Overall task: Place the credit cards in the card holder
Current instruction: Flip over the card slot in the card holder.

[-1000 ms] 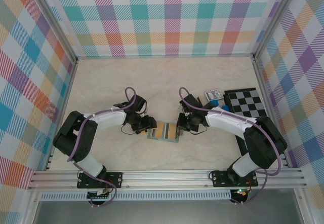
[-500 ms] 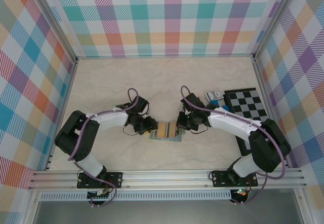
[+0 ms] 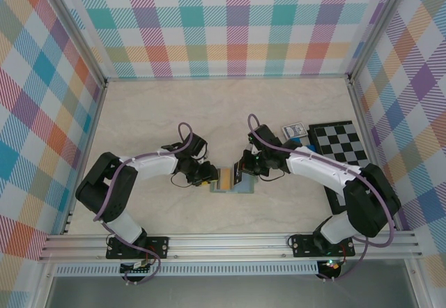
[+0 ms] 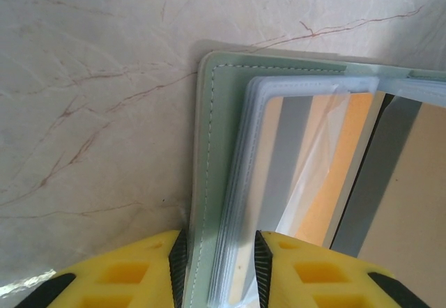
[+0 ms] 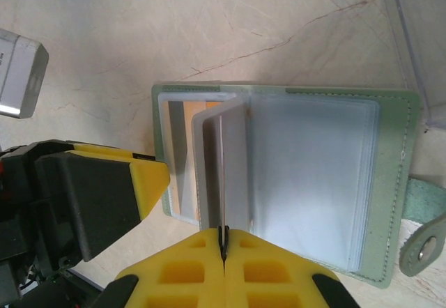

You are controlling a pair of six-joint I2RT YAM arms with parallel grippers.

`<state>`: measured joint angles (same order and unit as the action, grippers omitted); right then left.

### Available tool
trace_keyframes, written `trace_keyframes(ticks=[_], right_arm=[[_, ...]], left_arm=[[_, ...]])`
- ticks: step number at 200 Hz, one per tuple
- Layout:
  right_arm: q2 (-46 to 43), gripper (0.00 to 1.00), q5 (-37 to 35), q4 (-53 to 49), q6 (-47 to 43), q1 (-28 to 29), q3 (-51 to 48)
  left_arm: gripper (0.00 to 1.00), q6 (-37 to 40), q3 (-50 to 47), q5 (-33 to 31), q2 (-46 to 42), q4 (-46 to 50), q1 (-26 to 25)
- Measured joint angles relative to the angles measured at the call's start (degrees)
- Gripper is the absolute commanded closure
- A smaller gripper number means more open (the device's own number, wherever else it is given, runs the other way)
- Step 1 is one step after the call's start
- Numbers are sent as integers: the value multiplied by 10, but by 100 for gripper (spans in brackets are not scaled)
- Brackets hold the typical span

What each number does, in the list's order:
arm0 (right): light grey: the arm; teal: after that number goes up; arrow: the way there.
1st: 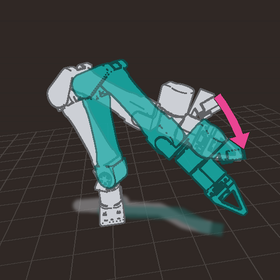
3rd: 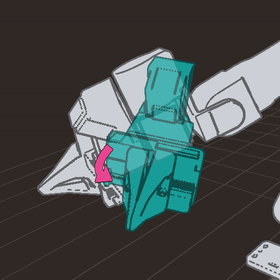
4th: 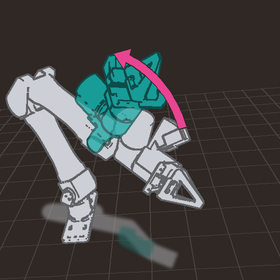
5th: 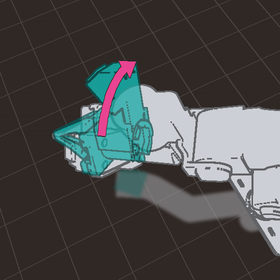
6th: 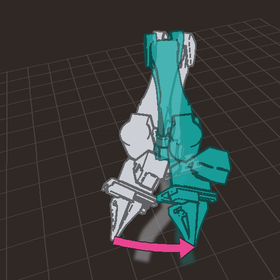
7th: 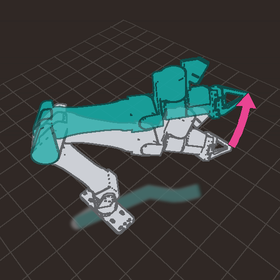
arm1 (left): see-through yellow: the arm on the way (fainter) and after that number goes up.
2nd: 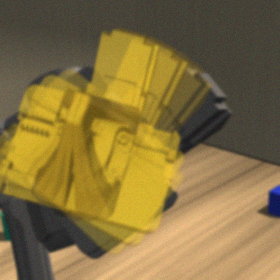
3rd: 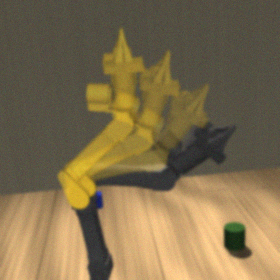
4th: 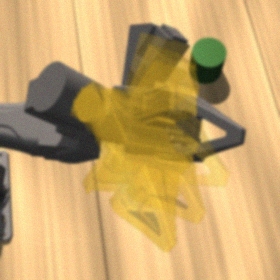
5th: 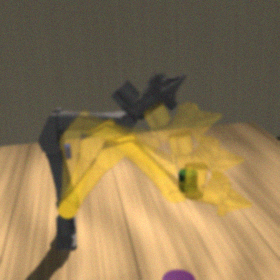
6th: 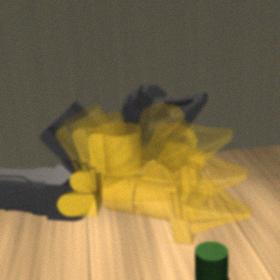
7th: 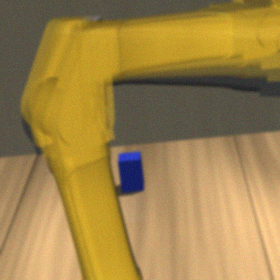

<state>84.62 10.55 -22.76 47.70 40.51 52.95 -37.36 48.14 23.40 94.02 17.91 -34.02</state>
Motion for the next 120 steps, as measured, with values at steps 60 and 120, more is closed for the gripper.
trace_keyframes(ticks=[60, 120], right_arm=[[24, 95, 38, 13, -9, 1, 4], [42, 95, 26, 19, -14, 1, 6]], left_arm=[[75, -5, 0, -6, -1, 1, -1], [60, -23, -9, -80, -75, 19, -5]])
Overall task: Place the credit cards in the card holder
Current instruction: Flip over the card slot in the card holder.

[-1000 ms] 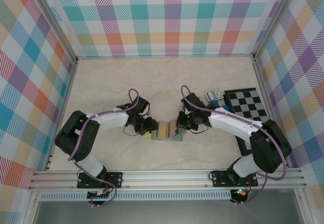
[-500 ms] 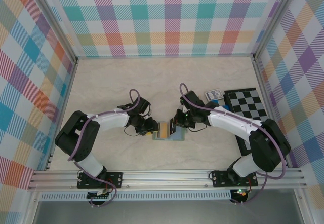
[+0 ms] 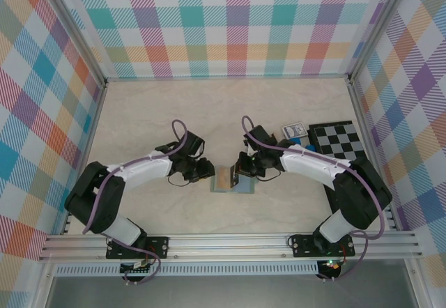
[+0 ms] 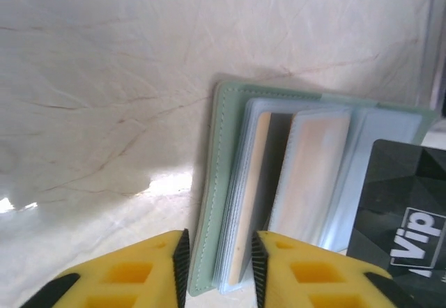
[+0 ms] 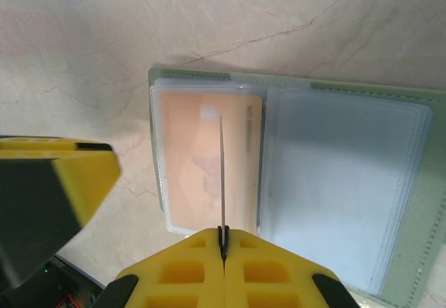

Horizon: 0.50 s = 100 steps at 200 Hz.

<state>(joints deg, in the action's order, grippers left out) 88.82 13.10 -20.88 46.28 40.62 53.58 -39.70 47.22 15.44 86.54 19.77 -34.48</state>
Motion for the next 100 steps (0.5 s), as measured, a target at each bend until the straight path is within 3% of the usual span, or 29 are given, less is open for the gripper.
trace_keyframes(ticks=[25, 44, 72, 100], right_arm=[[-10, 95, 4, 30, 2, -7, -31], [-11, 95, 11, 55, 7, -11, -53], [-11, 95, 25, 91, 13, -16, -77], [-10, 95, 35, 131, 20, -16, -91]], left_arm=[[46, -2, -14, -5, -24, -5, 0], [42, -4, -16, 6, -21, -15, 0], [42, 5, -11, 34, 5, -37, -1], [49, 14, -2, 51, 38, -39, -3]])
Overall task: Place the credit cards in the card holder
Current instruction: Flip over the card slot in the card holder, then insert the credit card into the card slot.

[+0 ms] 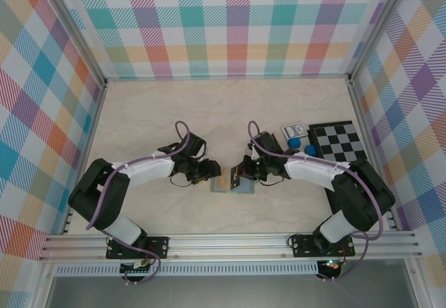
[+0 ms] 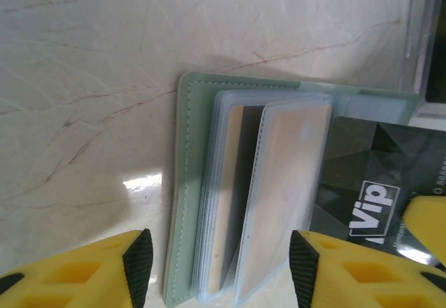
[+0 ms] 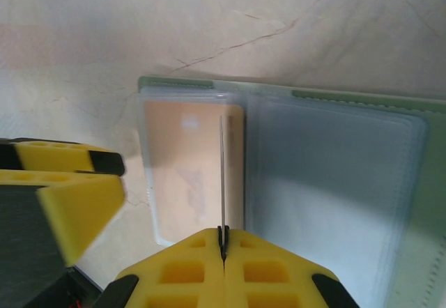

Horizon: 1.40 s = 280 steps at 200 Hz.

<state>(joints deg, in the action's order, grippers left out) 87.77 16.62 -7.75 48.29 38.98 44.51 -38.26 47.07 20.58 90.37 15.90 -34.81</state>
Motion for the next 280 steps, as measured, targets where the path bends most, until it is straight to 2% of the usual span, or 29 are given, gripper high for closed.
trace_keyframes(ticks=[41, 93, 171, 280], right_arm=[[19, 95, 9, 37, 9, 0, -15], [21, 95, 13, 57, 10, -2, -22], [-33, 95, 16, 47, 4, -23, -37], [38, 95, 73, 103, -21, -32, -43]], left_arm=[[67, 9, 6, 4, 34, 2, -3], [74, 11, 16, 4, 48, 13, -7], [75, 13, 19, -1, 48, 16, -12], [75, 19, 28, -1, 54, 24, -14]])
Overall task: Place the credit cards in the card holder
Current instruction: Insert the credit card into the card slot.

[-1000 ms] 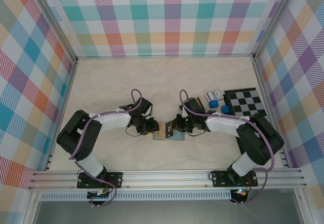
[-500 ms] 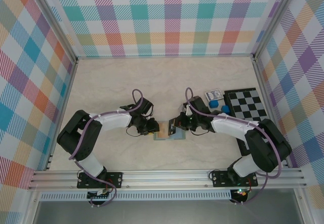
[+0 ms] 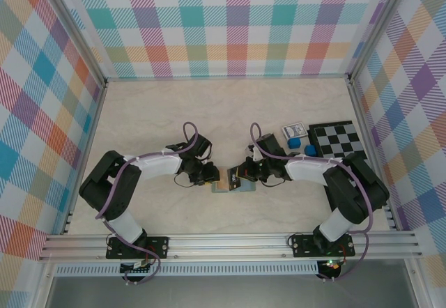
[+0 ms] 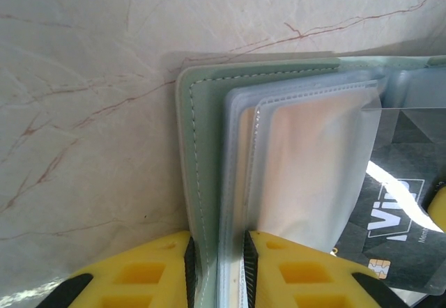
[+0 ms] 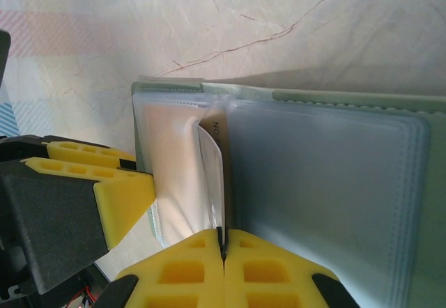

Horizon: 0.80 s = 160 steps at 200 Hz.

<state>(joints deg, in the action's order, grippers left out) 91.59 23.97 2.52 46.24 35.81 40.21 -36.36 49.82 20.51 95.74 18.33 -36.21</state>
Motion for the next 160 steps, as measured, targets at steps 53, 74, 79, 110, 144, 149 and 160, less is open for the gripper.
trace_keyframes(ticks=[53, 74, 79, 110, 144, 149, 160], right_arm=[[24, 95, 12, 34, 4, -2, -1], [25, 95, 9, 32, -1, -2, 0], [24, 95, 7, 30, -3, -2, 1], [19, 95, -3, 20, -17, -1, 1], [10, 96, -16, 17, -22, -1, -2], [9, 96, -18, 18, -21, -1, -3], [7, 96, -22, 21, -21, -1, -7]], left_arm=[[74, 1, 6, -5, 1, 9, 0], [75, 4, 7, -7, 2, 11, 0], [75, 5, 7, -7, 2, 12, 0], [76, 10, 7, -7, 2, 12, 0], [76, 13, 7, -7, 2, 12, 0], [76, 13, 7, -7, 2, 12, 0], [76, 13, 7, -7, 2, 12, 0]])
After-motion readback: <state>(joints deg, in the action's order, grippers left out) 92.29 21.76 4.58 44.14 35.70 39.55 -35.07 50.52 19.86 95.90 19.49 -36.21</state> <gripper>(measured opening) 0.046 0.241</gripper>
